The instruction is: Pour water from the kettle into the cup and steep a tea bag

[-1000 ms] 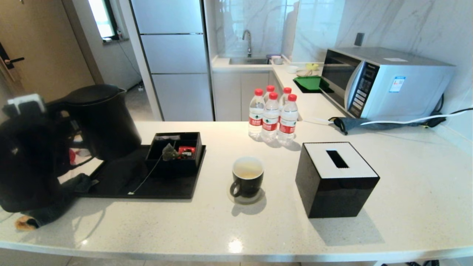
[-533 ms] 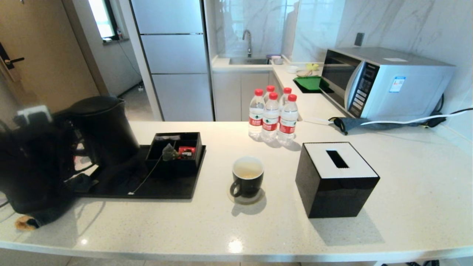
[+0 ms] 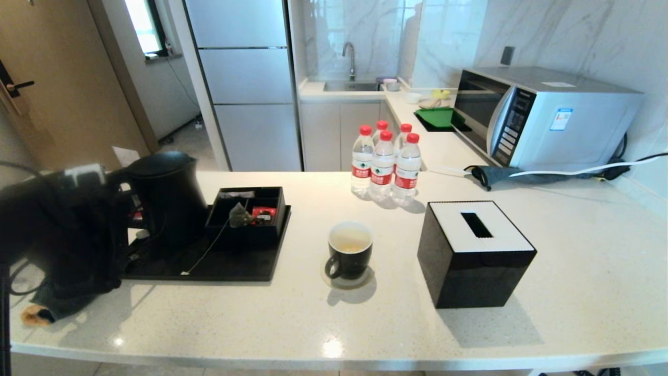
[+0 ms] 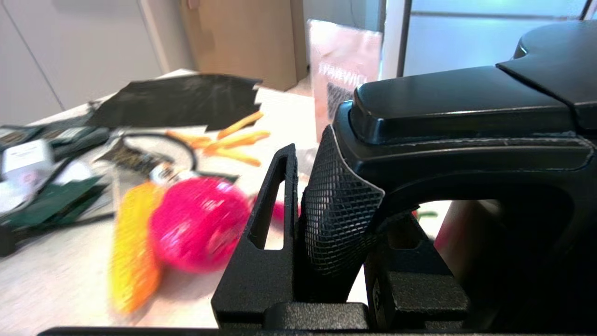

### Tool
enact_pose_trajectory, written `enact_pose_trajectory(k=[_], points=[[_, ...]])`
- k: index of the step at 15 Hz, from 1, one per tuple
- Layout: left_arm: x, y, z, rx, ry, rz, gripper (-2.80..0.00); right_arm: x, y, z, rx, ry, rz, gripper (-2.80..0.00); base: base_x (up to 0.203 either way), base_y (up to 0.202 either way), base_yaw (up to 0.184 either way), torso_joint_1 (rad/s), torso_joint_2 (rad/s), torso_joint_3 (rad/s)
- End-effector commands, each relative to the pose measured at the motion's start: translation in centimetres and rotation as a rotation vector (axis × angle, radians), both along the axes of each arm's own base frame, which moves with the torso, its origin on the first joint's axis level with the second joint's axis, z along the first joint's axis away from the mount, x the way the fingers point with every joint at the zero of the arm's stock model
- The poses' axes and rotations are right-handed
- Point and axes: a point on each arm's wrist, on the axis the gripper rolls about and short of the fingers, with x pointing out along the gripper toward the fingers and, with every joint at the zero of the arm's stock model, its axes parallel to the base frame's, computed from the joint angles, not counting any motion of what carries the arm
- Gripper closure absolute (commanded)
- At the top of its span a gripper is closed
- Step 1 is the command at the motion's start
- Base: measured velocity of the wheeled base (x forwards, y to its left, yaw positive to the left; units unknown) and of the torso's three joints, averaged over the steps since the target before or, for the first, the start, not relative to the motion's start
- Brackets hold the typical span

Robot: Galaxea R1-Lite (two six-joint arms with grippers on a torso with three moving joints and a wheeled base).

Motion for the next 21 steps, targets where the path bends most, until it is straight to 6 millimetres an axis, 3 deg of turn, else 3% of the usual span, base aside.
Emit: enact_pose_trajectory(k=[1,10,11,17,21], points=[[1.1,-0.1,-0.8,0.011,-0.042,-0.007,0.00,0.0,0.0,0.0,-0.001,0.001,0.001,0.00,0.000,0.000,0.000,0.000,0.00,0.000],[1.8,-1.0,-2.0,0.004,-0.021,-0.031,0.00,0.0,0.0,0.0,-0.001,0.001,0.001,0.00,0.000,0.000,0.000,0.000,0.00,0.000],[1.8,-1.1,-2.0,0.004,-0.020,-0.031,-2.80,0.0,0.0,0.0,-0.001,0.001,0.001,0.00,0.000,0.000,0.000,0.000,0.00,0.000],[1.2,-1.2,-1.2,0.001,-0.025,-0.030,-2.80,0.0,0.0,0.0,-0.001,0.001,0.001,0.00,0.000,0.000,0.000,0.000,0.00,0.000],[-0.3,-1.3,-0.5,-0.004,-0.006,-0.026,-2.80,0.0,0.0,0.0,-0.001,0.001,0.001,0.00,0.000,0.000,0.000,0.000,0.00,0.000]])
